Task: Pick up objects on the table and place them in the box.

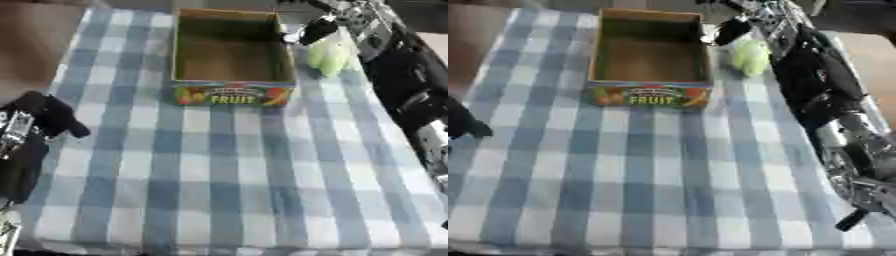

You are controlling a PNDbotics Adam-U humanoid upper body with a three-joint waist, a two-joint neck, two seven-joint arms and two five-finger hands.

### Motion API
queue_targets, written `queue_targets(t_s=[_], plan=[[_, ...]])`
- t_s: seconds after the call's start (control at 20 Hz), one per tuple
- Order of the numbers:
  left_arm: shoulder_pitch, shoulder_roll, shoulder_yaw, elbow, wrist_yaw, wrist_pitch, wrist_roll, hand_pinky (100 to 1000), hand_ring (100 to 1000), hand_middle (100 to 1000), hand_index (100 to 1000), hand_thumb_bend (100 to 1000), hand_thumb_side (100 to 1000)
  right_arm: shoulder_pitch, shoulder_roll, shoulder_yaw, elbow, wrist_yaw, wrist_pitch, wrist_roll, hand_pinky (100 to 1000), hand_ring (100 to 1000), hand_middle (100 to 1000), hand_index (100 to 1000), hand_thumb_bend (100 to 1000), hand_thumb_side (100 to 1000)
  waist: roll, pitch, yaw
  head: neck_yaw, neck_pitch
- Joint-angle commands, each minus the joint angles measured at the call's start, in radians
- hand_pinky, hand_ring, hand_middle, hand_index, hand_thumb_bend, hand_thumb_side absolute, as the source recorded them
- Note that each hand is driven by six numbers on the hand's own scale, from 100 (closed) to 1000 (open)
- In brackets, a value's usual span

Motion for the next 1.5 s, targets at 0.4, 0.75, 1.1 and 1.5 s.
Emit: queue_targets(t_s=[0.4, 0.75, 1.1, 1.5], plan=[[-0.005, 0.011, 0.003, -0.008, -0.005, -0.002, -0.002, 519, 423, 424, 559, 100, 681, -0.006, -0.098, -0.036, 0.071, -0.002, 0.068, -0.081, 851, 845, 809, 838, 434, 334, -0.003, -0.020, -0.003, 0.016, 0.006], [-0.003, 0.012, 0.004, -0.007, -0.006, -0.002, -0.001, 519, 423, 423, 558, 100, 682, 0.011, -0.123, -0.033, 0.128, 0.046, 0.119, -0.115, 865, 857, 822, 842, 435, 366, -0.007, -0.020, -0.004, 0.018, 0.006], [-0.004, 0.012, 0.004, -0.007, -0.006, -0.003, -0.002, 520, 423, 423, 557, 100, 682, 0.016, -0.130, -0.030, 0.177, 0.115, 0.160, -0.111, 873, 869, 838, 850, 435, 364, -0.010, -0.021, -0.009, 0.015, 0.006], [-0.003, 0.011, 0.004, -0.008, -0.006, -0.003, -0.004, 520, 422, 423, 557, 100, 681, 0.025, -0.127, -0.027, 0.228, 0.119, 0.183, -0.066, 859, 875, 845, 861, 429, 302, -0.008, -0.020, -0.005, 0.016, 0.006]])
